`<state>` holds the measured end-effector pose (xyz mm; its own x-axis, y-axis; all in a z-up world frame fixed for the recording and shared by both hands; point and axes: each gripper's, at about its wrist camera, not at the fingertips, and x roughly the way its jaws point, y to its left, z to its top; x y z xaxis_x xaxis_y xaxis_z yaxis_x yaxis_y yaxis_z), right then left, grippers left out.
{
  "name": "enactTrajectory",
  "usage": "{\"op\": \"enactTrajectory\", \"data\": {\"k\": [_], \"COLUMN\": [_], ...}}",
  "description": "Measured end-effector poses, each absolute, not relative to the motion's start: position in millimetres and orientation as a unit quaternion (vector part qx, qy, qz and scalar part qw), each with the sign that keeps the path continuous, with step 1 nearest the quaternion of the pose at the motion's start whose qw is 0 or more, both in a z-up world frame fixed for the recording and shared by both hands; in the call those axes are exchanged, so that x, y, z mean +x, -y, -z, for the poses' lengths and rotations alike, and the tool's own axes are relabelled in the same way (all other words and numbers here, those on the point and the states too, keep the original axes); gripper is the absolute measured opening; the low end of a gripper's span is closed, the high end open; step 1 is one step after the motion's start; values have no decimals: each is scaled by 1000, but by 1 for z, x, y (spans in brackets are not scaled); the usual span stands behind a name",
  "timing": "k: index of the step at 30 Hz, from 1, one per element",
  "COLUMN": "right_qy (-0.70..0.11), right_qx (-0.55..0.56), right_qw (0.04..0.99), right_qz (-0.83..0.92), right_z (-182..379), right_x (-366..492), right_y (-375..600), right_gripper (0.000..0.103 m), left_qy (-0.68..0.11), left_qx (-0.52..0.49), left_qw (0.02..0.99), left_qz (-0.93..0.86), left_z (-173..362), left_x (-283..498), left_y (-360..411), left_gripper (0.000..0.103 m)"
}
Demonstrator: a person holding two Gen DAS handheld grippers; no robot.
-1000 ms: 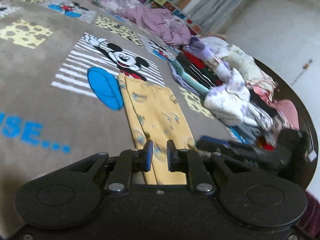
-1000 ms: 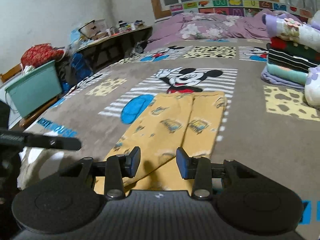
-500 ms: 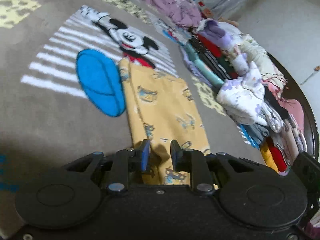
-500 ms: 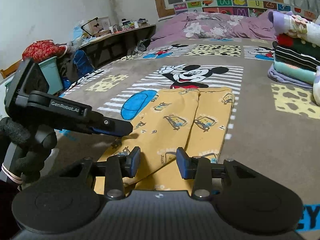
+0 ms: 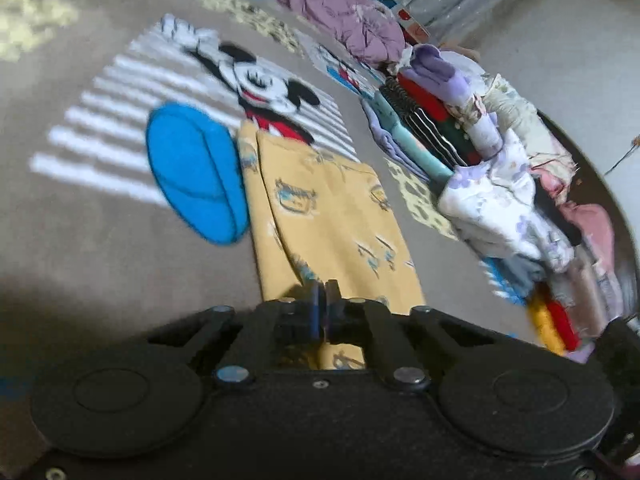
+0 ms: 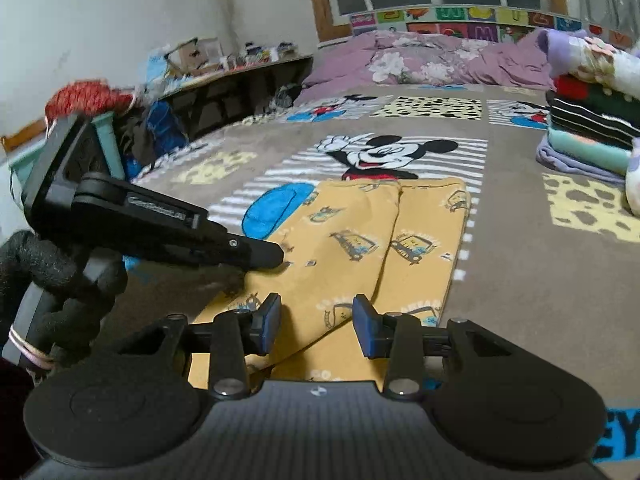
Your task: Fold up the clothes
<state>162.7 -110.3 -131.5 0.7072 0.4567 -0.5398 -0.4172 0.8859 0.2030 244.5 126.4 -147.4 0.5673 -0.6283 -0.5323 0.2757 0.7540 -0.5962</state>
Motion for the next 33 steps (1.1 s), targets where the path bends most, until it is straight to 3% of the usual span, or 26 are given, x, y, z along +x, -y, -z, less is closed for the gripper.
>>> {"op": "enactTrajectory", "data": {"k": [3, 19, 25, 33], "right_qy": [-300, -322, -289, -300], "right_qx": [24, -62, -57, -74], "right_qw": [924, 920, 928, 914], "right_qz": [-237, -213, -229, -264], "right_z": [131, 129, 117, 123], "right_x": [163, 159, 155, 165], "right_y": [108, 94, 91, 68], "right_gripper": [41, 41, 41, 41], "left_qy": [-357, -379, -353, -365], "left_qx": [-228, -186, -221, -188], "left_qw": [867, 874, 879, 878], "left_qz": [261, 240, 234, 245], "left_z": [139, 144, 128, 129], "left_x": [241, 241, 260, 323], "left_y": [-132, -130, -145, -135], "left_gripper": [0, 0, 1, 2]}}
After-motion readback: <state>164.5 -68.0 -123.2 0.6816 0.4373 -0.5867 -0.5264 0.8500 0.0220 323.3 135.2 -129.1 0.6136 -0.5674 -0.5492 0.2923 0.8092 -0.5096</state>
